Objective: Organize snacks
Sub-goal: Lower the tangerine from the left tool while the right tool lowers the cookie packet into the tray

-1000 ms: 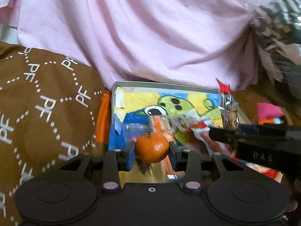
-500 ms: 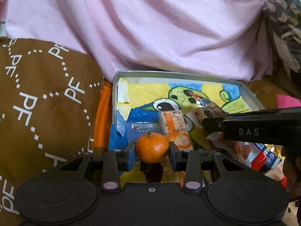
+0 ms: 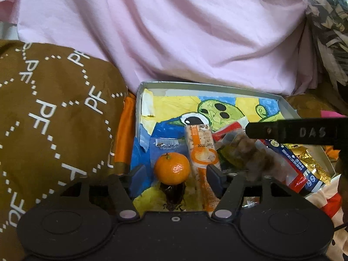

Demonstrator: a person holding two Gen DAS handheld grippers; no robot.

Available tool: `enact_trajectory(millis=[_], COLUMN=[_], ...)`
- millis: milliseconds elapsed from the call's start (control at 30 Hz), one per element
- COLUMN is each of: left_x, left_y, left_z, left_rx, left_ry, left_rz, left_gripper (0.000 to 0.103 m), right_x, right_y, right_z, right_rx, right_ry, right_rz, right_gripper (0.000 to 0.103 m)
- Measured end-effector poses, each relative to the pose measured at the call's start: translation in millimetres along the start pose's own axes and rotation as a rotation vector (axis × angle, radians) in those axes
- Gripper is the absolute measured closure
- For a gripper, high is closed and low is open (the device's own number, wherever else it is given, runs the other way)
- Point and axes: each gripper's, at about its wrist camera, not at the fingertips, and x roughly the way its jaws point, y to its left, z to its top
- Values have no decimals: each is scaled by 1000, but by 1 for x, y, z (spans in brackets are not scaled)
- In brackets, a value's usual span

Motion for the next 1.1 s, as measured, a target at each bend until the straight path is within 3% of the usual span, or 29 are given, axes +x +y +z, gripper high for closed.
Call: enact_trajectory(millis=[167,433,767,1100], left_x=[-18,-50,-83,-115], left_y=[5,0,-15,-35], left_z=[2,4,3,-9], left_rx=[-22,-8,30,61], left_ry=[-51,-131,-178,-209], left_rz=[21,56,85,72], left_gripper=[21,7,1,1], right_x=[-14,-51,-98,-142], right_y=[-7,-12,-14,-13], right_z=[2,-2,-11,-39], right_rx=[30,14,-40,-123], right_ry=[-25,-120,-233,-322], right_rz=[3,-11,-38,-68], right_gripper=[38,25,6,0])
